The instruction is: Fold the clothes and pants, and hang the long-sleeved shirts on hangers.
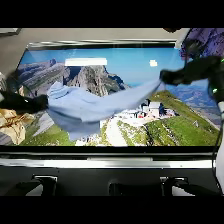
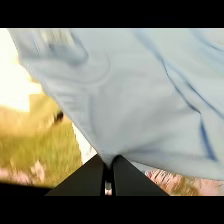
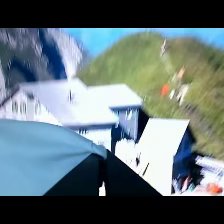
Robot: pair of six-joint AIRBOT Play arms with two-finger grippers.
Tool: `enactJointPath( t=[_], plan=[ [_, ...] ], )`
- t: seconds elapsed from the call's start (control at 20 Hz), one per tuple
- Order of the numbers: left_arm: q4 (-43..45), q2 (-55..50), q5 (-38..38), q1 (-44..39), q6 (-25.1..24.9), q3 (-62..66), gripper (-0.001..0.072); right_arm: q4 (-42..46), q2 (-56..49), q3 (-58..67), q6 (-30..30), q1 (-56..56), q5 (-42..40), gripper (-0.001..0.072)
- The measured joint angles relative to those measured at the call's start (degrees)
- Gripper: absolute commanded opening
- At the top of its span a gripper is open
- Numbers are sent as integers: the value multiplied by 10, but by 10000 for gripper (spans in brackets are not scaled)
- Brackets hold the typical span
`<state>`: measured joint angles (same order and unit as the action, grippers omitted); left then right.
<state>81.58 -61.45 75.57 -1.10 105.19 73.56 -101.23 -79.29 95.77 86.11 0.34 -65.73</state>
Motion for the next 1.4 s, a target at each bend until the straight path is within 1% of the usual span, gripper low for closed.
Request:
enactJointPath(
  t=[0.1,0.2,0.3,0.4,0.5,0.65,0.75,0.85,1.0,1.1,1.25,1.4],
  plan=[
    [2,0,17,16,-28,115,16,76,4,120,-37,0,-8,33],
    [7,5,31,29,-43,229,16,152,21,200,-64,0,-25,33],
    [7,17,47,36,-52,327,17,219,61,238,-82,0,-45,34],
    [7,38,56,39,-57,384,16,255,111,249,-91,1,-63,34],
    [7,67,61,41,-58,415,16,271,161,254,-97,1,-75,34],
    [11,103,62,43,-58,436,16,265,220,257,-100,0,-80,33],
    [15,113,52,43,-51,440,16,248,241,258,-104,0,-75,33],
    [15,107,42,43,-49,432,16,233,238,258,-108,0,-72,34],
    [13,63,34,43,-47,399,16,219,181,254,-110,0,-66,34],
    [11,9,29,43,-45,376,16,214,120,234,-112,0,-57,35],
    [11,-110,10,41,-45,353,16,202,1,195,-112,0,-35,35],
    [12,-245,-18,37,-40,345,18,169,-127,178,-115,0,-9,36]
  ],
)
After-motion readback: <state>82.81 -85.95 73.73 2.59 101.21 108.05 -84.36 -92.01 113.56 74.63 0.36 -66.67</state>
